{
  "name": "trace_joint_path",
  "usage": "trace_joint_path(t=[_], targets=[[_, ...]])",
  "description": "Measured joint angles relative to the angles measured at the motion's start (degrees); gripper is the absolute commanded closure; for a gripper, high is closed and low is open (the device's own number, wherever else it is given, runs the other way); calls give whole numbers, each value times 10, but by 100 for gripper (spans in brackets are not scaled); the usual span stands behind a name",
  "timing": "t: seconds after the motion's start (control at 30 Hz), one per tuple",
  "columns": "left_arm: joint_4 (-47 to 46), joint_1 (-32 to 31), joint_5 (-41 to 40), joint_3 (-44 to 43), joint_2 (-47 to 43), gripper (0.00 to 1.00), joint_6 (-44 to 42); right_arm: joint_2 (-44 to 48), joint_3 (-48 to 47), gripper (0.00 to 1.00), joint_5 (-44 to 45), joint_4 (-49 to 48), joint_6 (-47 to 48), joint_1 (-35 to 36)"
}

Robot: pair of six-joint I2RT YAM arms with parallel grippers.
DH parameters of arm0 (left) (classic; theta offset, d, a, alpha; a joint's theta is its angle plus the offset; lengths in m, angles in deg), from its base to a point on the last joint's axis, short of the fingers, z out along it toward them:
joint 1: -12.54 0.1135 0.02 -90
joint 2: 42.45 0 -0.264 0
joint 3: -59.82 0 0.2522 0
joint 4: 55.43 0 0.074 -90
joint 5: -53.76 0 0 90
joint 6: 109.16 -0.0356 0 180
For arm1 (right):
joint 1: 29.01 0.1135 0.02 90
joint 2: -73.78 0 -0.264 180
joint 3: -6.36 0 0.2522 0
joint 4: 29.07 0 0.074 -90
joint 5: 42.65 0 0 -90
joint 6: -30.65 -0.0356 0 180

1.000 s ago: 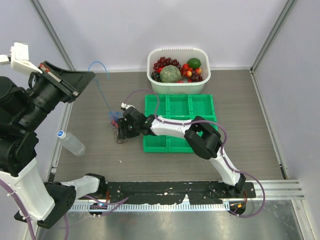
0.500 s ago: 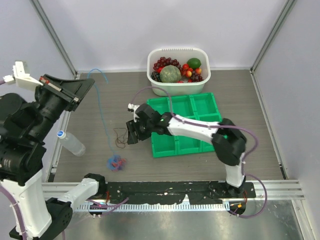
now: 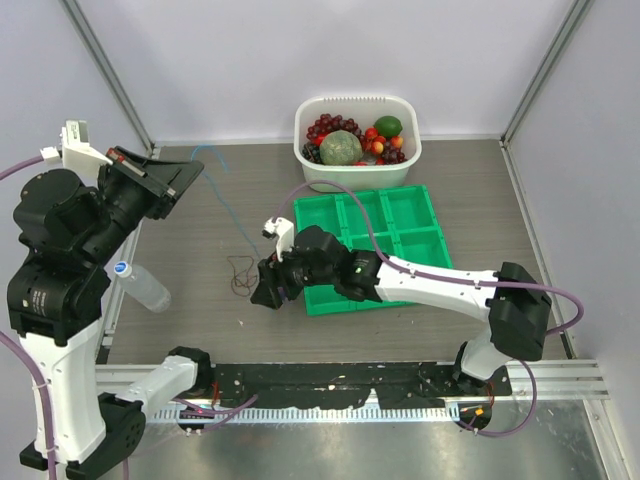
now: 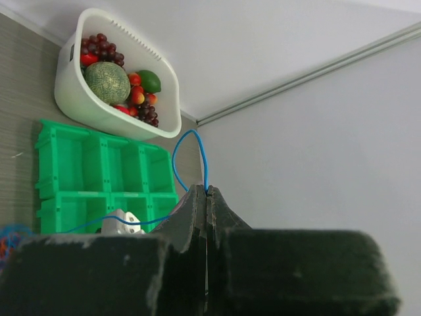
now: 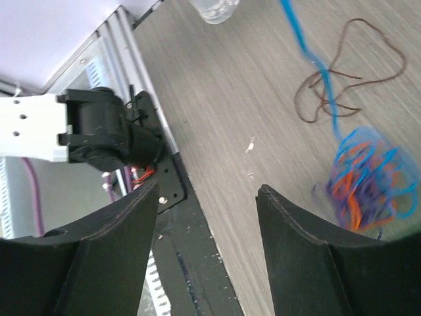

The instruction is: Untangle the cables

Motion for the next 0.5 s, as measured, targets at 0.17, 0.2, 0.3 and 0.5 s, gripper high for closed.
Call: trace_joint_path(t=[0.17,0.2,0.3,0.5], targets=[[-4,0,10,5,0,100,0,0,9,34,97,-17,-1,5],[-4,0,11,5,0,100,0,-2,3,34,118,-17,0,5],[-5,0,20,5,4,100,1,-17,-28,34,163,-20,1,5],[-5,0,41,5,15,100,7,-57,-61,34,196,-50,3,5]])
